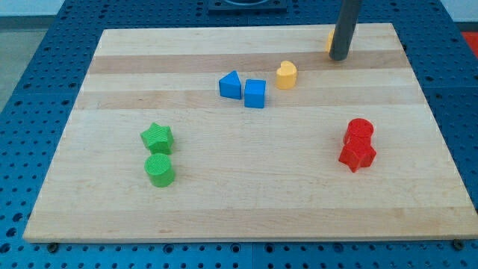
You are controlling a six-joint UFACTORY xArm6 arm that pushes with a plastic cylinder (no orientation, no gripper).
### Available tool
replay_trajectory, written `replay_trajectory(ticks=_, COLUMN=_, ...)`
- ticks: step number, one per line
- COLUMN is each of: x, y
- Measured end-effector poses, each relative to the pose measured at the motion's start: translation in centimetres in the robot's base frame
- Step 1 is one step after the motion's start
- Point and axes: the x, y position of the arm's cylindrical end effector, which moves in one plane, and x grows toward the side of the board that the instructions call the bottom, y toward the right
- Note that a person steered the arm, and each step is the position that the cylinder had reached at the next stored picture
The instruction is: Move the blue triangle towards the yellow hexagon
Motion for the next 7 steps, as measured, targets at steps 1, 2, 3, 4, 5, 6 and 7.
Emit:
replay_trajectory(ticks=1, x=-1.1, y=0.0)
replay_trajectory(ticks=2, x=-2.3, y=-0.4)
replay_trajectory(ticks=3, x=-2.0, y=-0.8)
replay_trajectory(ticks=4, x=-1.3, y=-8.2)
replay_trajectory(ticks=5, x=-0.4, y=-16.0)
replay_trajectory(ticks=6, x=0.2, y=-17.9)
replay_trajectory(ticks=7, x=4.1, y=-23.0)
